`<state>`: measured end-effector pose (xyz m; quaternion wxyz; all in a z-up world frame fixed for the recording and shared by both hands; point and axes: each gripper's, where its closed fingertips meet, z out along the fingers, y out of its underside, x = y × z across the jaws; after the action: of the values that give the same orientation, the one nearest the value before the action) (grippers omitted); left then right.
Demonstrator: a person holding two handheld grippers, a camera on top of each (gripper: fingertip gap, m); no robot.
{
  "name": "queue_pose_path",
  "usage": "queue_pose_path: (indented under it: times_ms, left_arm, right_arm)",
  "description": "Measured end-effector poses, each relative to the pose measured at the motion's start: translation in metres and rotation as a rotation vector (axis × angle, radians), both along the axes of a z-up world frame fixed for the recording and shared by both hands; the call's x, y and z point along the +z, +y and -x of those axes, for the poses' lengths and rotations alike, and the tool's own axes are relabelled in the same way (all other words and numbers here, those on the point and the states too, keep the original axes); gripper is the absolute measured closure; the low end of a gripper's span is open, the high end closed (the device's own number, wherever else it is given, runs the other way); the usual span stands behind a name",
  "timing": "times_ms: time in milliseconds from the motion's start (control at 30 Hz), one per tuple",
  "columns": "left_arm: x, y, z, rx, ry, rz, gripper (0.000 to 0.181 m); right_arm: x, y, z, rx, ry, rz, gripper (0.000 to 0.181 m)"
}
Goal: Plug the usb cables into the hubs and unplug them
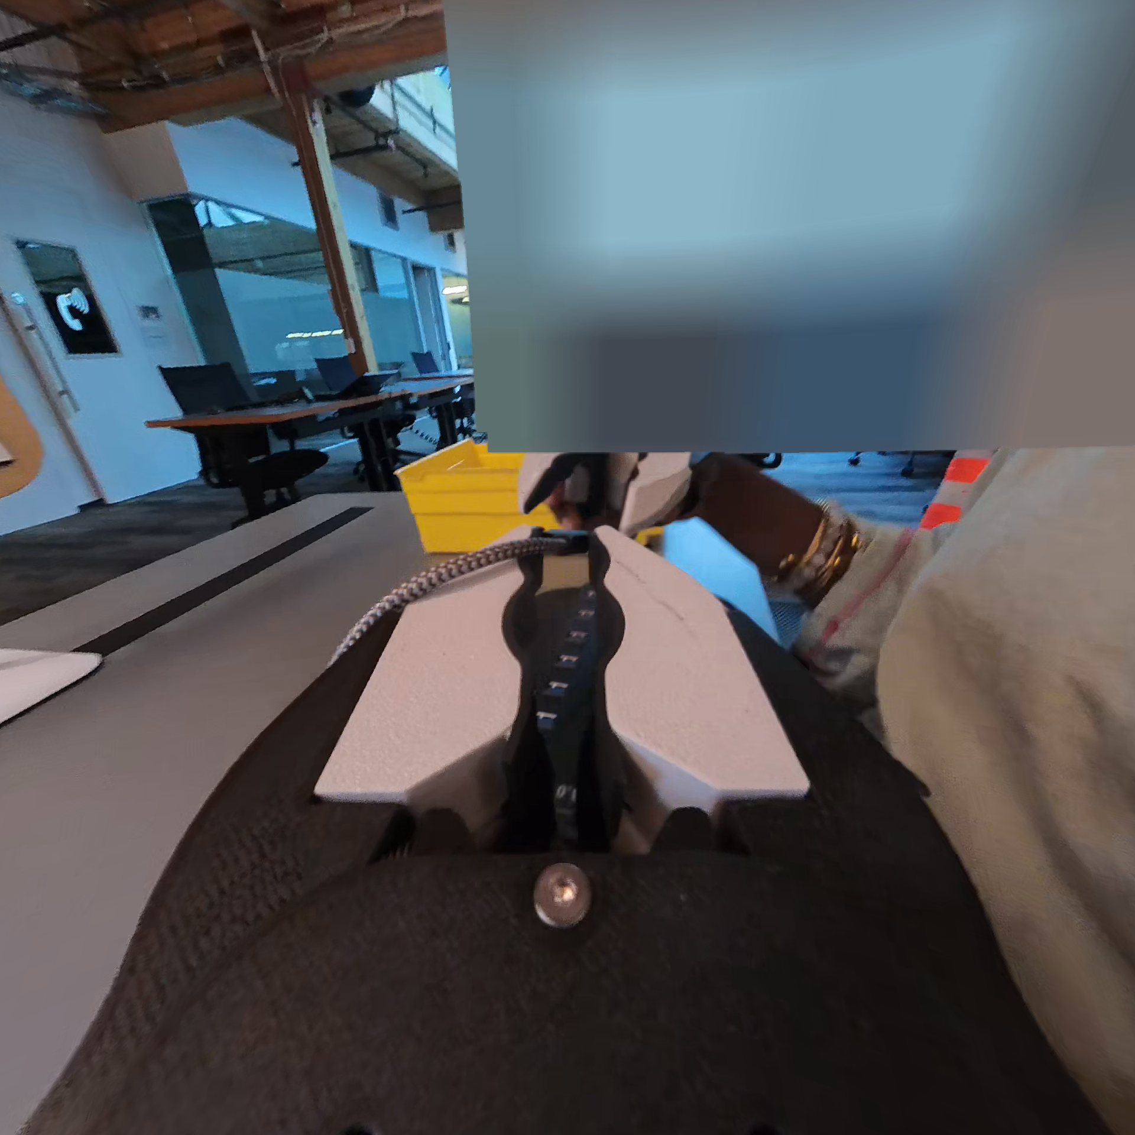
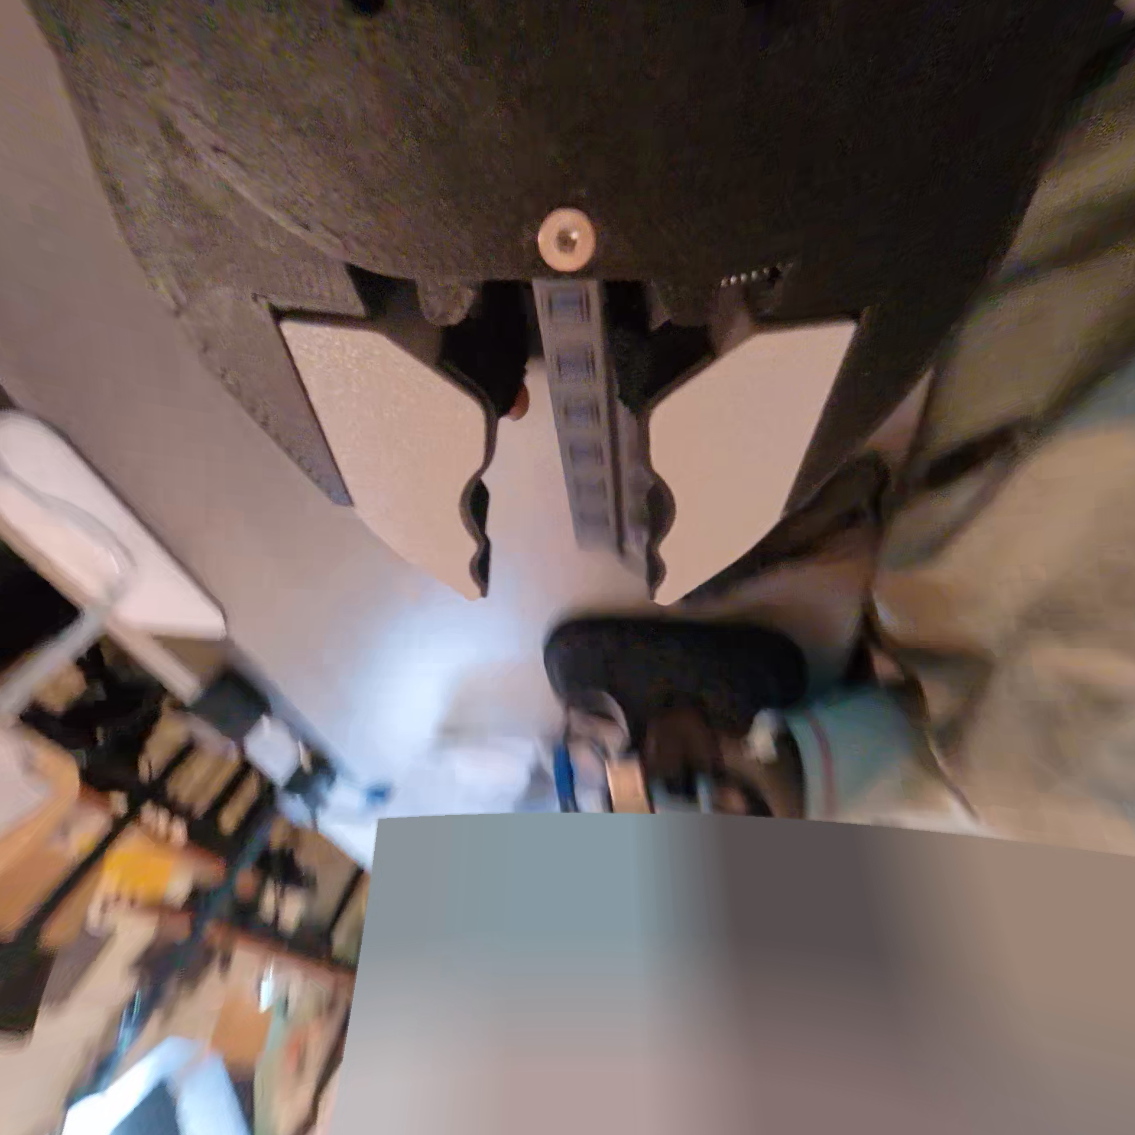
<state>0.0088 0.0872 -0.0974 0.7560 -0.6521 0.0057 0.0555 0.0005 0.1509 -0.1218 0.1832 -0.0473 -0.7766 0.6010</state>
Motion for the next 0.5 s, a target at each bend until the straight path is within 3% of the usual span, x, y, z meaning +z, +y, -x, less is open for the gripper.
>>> queue_pose_path:
  times_ms: [100, 167, 300, 367, 500]
  left_arm:
    - [-0.008, -0.001, 0.006, 0.036, 0.016, 0.055, 0.167]
    - [-0.012, 0.0, 0.008, 0.036, 0.009, 0.065, 0.167]
    - [-0.014, 0.005, 0.009, 0.028, -0.013, 0.049, 0.167]
    - [-0.016, 0.008, 0.01, 0.034, -0.018, 0.06, 0.167]
    - [-0.01, 0.009, 0.011, 0.002, -0.089, -0.029, 0.167]
  right_arm:
    - [-0.055, 0.056, -0.001, -0.13, -0.115, -0.309, 0.108]
    - [-0.08, 0.076, -0.01, -0.13, -0.215, -0.383, 0.112]
    - [-0.103, 0.09, -0.008, -0.129, -0.367, -0.294, 0.111]
    - [-0.112, 0.09, -0.008, -0.128, -0.35, -0.286, 0.11]
    - [-0.112, 0.084, -0.003, -0.105, -0.28, -0.274, 0.127]
